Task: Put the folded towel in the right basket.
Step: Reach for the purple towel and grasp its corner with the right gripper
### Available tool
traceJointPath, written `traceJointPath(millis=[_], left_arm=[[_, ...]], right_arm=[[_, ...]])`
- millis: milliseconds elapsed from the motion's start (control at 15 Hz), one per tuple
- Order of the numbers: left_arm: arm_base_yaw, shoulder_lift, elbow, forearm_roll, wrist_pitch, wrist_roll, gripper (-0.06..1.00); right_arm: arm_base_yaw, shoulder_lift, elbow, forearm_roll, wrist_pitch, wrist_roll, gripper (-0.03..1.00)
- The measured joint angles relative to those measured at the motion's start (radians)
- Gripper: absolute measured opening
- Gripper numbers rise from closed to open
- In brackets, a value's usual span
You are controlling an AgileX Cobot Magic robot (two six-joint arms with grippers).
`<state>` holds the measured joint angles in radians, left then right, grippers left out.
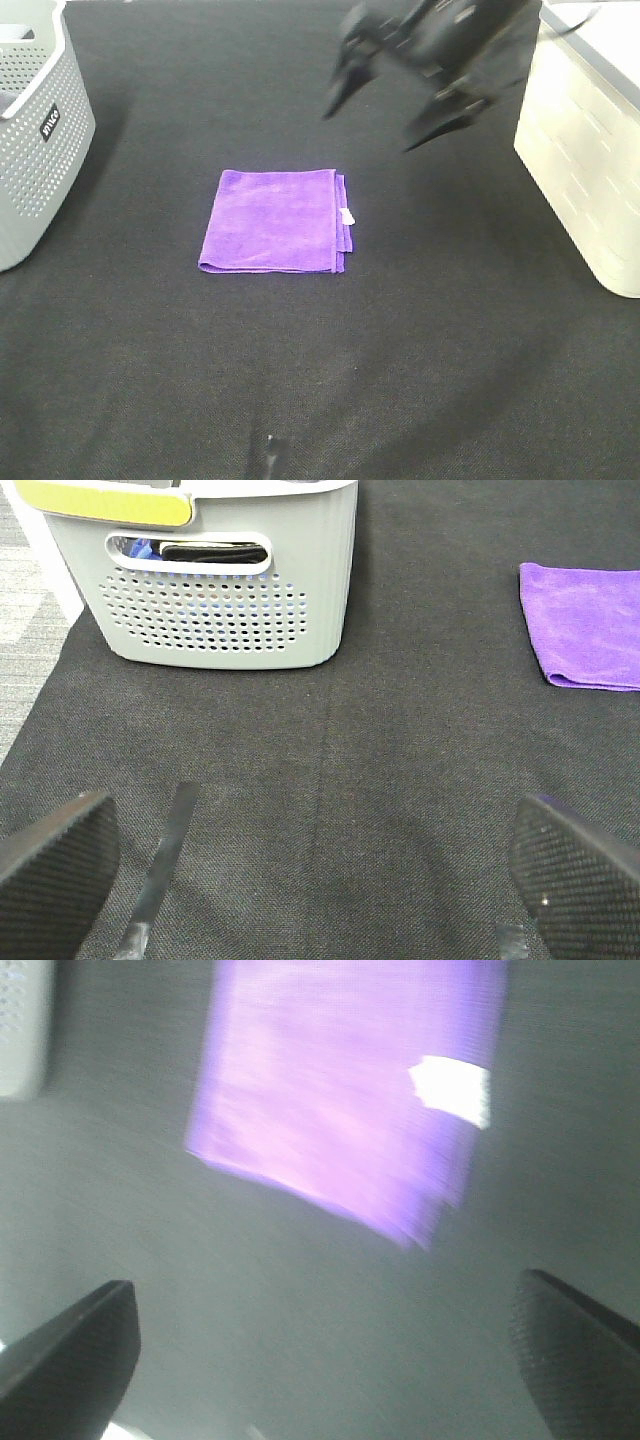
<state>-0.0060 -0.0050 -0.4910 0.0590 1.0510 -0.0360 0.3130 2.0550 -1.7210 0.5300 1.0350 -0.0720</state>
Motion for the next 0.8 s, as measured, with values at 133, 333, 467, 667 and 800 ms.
traceJointPath(millis=[133, 333, 467, 667, 800], left_arm=[[0.000, 0.000, 0.000, 0.000, 0.000, 0.000, 0.99], [0.000, 0.000, 0.000, 0.000, 0.000, 0.000, 0.99], [0.000, 0.000, 0.000, 0.000, 0.000, 0.000, 0.99], [0.000, 0.000, 0.000, 0.000, 0.000, 0.000, 0.99], [0.000, 0.000, 0.000, 0.000, 0.000, 0.000, 0.99]], right_arm=[[0.000, 0.196, -0.158, 0.079, -0.012, -0.026, 0.95], [-0.001, 0.364, -0.272, 0.083, -0.022, -0.026, 0.95], [-0.001, 0.422, -0.287, 0.072, -0.026, -0.016, 0.95], [-0.003, 0.454, -0.294, 0.064, -0.044, -0.007, 0.94], [-0.003, 0.461, -0.300, 0.067, -0.044, -0.007, 0.94]])
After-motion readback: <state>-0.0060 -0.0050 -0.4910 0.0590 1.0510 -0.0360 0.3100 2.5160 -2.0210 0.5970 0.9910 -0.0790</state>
